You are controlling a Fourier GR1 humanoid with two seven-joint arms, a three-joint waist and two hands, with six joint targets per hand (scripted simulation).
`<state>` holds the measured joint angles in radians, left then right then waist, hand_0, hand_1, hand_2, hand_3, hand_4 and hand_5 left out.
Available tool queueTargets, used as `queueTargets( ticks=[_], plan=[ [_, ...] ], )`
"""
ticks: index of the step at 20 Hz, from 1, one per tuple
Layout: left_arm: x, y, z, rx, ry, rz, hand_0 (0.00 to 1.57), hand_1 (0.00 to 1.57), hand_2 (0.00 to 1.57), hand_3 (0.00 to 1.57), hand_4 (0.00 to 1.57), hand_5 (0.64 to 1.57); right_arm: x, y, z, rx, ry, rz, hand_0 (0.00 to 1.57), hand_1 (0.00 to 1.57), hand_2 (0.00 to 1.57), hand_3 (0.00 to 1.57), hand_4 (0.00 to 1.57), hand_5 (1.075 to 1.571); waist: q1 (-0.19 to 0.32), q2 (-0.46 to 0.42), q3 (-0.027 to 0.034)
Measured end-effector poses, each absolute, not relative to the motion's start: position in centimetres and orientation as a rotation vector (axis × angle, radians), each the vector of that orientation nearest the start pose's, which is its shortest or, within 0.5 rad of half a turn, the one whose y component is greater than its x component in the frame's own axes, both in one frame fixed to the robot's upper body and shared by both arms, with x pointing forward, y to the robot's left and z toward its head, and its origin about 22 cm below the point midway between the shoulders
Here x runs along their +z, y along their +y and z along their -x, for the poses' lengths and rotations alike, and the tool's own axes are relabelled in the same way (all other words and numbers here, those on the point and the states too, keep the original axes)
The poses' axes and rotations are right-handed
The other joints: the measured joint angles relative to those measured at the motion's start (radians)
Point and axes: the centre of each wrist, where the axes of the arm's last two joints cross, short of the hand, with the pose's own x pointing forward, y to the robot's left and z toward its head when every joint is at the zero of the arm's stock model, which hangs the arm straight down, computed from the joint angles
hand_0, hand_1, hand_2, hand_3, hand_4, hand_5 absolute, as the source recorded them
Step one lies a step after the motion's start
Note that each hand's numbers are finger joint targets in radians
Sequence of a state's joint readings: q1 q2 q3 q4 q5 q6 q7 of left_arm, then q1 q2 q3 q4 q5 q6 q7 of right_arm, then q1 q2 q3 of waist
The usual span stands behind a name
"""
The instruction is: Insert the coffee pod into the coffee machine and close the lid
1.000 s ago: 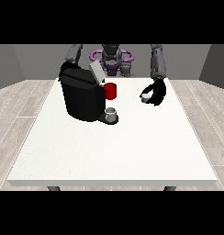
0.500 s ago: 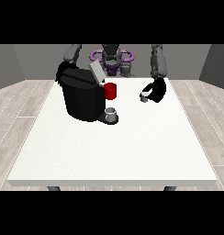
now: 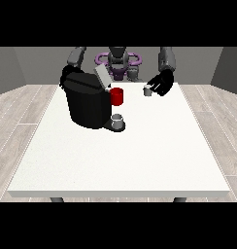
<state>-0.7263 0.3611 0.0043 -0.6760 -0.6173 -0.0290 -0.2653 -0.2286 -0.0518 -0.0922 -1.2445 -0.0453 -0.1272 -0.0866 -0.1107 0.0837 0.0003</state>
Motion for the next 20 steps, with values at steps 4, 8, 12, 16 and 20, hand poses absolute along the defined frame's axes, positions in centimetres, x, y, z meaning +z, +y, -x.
queueTargets(
  ticks=[4, 8, 12, 16, 20],
  plan=[
    [7.4, 29.4, -41.5, -0.944, -1.518, -0.582, 1.25, 1.25, 1.33, 1.29, 0.57, 1.571, -1.6, -22.5, -29.7, -0.087, -1.557, 0.084, 0.00, 0.00, 0.00, 0.00, 0.50, 1.571, -0.028, 0.003, -0.0002],
    [9.8, 29.9, -42.4, -0.918, -1.550, -0.616, 1.25, 1.25, 1.33, 1.29, 0.56, 1.571, -0.8, -21.6, -29.8, -0.061, -1.599, 0.060, 0.00, 0.00, 0.00, 0.00, 0.50, 1.571, -0.067, 0.027, -0.0004],
    [12.1, 29.4, -43.2, -0.918, -1.576, -0.629, 1.01, 1.01, 1.20, 1.22, 0.54, 1.571, -0.1, -21.8, -30.2, -0.057, -1.611, 0.052, 0.00, 0.00, 0.00, 0.00, 0.51, 1.571, -0.080, 0.033, -0.0002],
    [15.3, 29.2, -44.1, -0.893, -1.607, -0.663, 1.27, 1.27, 1.31, 1.24, 0.51, 1.571, 0.9, -21.0, -30.6, -0.041, -1.620, 0.055, 0.00, 0.00, 0.00, 0.00, 0.51, 1.571, -0.105, 0.045, -0.0003],
    [18.4, 28.3, -45.0, -0.846, -1.643, -0.677, 1.26, 1.26, 1.29, 1.22, 0.47, 1.571, 1.9, -20.8, -31.3, -0.033, -1.653, 0.057, 0.00, 0.00, 0.00, 0.00, 0.55, 1.571, -0.131, 0.080, 0.0000]
  ],
)
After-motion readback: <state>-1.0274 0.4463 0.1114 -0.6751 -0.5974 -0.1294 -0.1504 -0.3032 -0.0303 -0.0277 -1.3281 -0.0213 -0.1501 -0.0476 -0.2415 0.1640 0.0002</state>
